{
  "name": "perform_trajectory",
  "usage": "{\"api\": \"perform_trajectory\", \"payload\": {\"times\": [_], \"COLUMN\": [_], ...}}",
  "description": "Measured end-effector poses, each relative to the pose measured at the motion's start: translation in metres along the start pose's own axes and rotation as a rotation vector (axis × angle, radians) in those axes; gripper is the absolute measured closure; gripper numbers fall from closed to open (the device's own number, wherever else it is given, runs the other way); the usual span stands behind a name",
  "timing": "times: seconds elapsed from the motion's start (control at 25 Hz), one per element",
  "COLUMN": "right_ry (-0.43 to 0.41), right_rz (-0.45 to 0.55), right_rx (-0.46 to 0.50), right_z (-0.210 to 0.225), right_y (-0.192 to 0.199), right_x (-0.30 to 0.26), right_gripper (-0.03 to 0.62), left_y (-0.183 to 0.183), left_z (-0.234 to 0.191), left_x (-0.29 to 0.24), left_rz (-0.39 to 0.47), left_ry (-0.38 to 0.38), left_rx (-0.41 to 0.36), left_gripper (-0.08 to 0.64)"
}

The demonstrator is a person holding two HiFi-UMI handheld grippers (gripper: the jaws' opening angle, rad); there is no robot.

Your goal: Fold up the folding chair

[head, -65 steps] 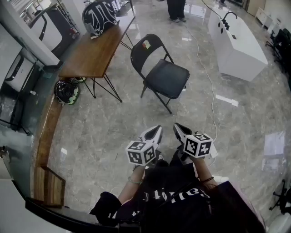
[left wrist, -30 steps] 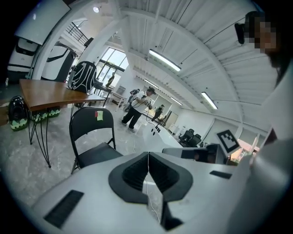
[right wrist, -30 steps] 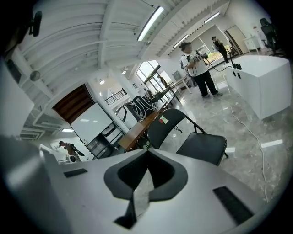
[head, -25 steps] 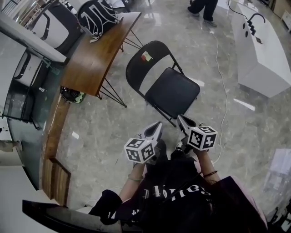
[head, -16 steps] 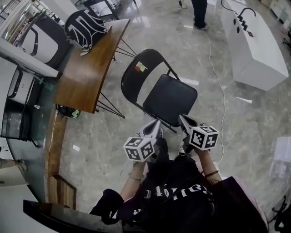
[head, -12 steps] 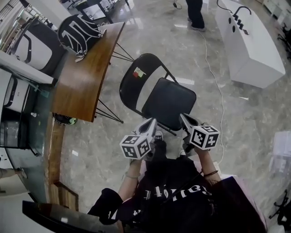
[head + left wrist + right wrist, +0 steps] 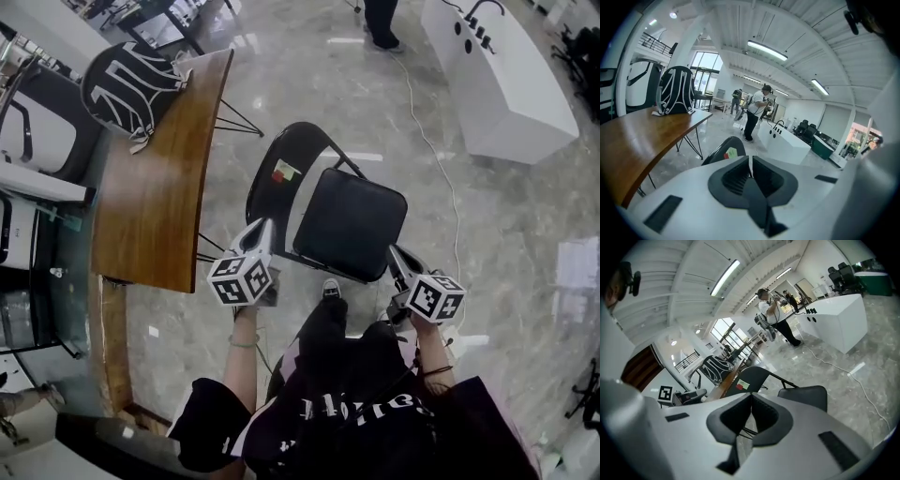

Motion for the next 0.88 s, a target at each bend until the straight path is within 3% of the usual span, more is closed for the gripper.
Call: {"api": "perform_trajectory", "payload": {"times": [0.04,0.16,0.24,0.44,0.64,0.88], "right_ry": [0.024,0.083,0.111,0.145,0.167,0.140], "right_rz": [0.000,-0.004,-0.013,-0.055,-0.100,-0.177], "right_rx": [-0.011,-0.035,-0.042,-0.022,-0.030,0.031], "right_z": [0.004,0.013,0.017,0.025,0.042,0.074], "right_y": [0.002,0.010,0.016,0.029,0.048,0.078], "right_x": [-0.003,-0.011,-0.015,-0.032,-0.038,-0.044], "right_gripper": [0.578,0.578,0.578,0.578,0.578,0.578], "left_y": [-0.005,-0.016,-0.017,-0.002,0.034,0.051], "left_z": [-0.013,-0.049,-0.068,-0.105,-0.127,-0.139], "left_x": [-0.010,-0.041,-0.061,-0.109,-0.142,-0.172], "left_rz": [-0.005,-0.036,-0.070,-0.234,-0.428,-0.540], "left_ry": [0.007,0.031,0.033,0.069,0.127,0.111], "left_rx": [-0.007,0.003,0.007,-0.080,-0.137,-0.170], "left_gripper": [0.548,0.442,0.434,0.347,0.341,0.342]}}
Point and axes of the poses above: the fingertips, and each gripper's own axes: x backward along the fingers, z to its right, y out of its underside, the point moved 5 cm from there along x, backward along the fingers, and after that the axes turned 14 degrees about z, right-handed, at the moved point
